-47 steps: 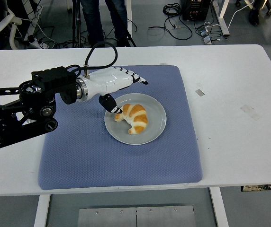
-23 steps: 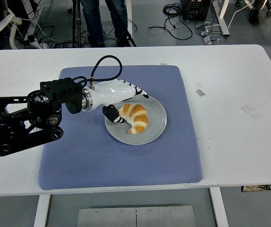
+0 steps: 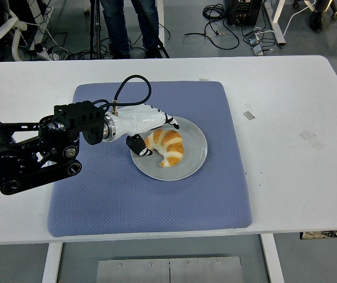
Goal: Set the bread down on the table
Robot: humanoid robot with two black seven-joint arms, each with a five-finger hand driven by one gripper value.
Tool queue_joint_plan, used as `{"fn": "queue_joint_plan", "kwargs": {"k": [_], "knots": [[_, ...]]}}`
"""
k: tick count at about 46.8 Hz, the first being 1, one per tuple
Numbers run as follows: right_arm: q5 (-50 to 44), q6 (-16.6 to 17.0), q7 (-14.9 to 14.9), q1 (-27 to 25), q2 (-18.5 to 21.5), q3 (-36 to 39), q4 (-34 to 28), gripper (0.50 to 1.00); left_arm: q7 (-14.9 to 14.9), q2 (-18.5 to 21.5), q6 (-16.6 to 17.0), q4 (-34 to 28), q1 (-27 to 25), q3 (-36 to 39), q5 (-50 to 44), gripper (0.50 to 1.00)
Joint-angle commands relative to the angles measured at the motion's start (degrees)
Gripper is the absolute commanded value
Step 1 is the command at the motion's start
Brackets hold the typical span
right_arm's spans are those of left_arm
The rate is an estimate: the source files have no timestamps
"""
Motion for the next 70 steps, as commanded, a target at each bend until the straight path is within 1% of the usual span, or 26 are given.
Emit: {"fn": "queue_joint_plan", "kwargs": {"k": [1,8,18,21,24,31,36,41,43,57,62,70], "knots": [[0.00,0.01,0.01,0.00,0.00,0.00,0.00,1.000,-0.01,-0.45,0.00,0.10,0.30,-0.09,0.06,0.855],[0.00,0.01,0.01,0.00,0.00,0.00,0.00,1.000,-0.01,-1.59,0.00,0.98,0.83,-0.18,0.06,0.837],[0.00,0.01,0.01,0.00,0.00,0.00,0.00,1.000,-0.10,-2.64,0.00,2.30,1.18,-0.36,0.06,0.834],[0.00,0.01,0.01,0.00,0.00,0.00,0.00,1.000,-0.19,-2.82,0.00,2.56,1.18,-0.36,0.06,0.824],[0.00,0.01,0.01,0.00,0.00,0.00,0.00,1.000,-0.19,-3.00,0.00,2.82,1.53,-0.36,0.06,0.799],[0.00,0.01,0.01,0.00,0.00,0.00,0.00,1.000,-0.80,-3.09,-0.17,3.00,1.62,-0.44,-0.03,0.692],[0.00,0.01,0.01,0.00,0.00,0.00,0.00,1.000,-0.89,-3.09,-0.17,3.00,1.80,-0.44,-0.11,0.634],[0.00,0.01,0.01,0.00,0.00,0.00,0.00,1.000,-0.89,-3.17,-0.17,3.09,2.06,-0.53,-0.20,0.563],[0.00,0.01,0.01,0.00,0.00,0.00,0.00,1.000,-0.89,-3.09,-0.17,3.09,2.06,-0.62,-0.38,0.551],[0.00,0.01,0.01,0.00,0.00,0.00,0.00,1.000,-0.89,-1.94,-0.70,3.18,1.62,-4.04,-1.08,0.539],[0.00,0.01,0.01,0.00,0.00,0.00,0.00,1.000,-0.80,-0.45,-1.05,3.18,0.83,-5.27,-1.34,0.540],[0.00,0.01,0.01,0.00,0.00,0.00,0.00,1.000,-0.89,3.59,-1.23,3.18,-0.22,-5.98,-1.52,0.543]]}}
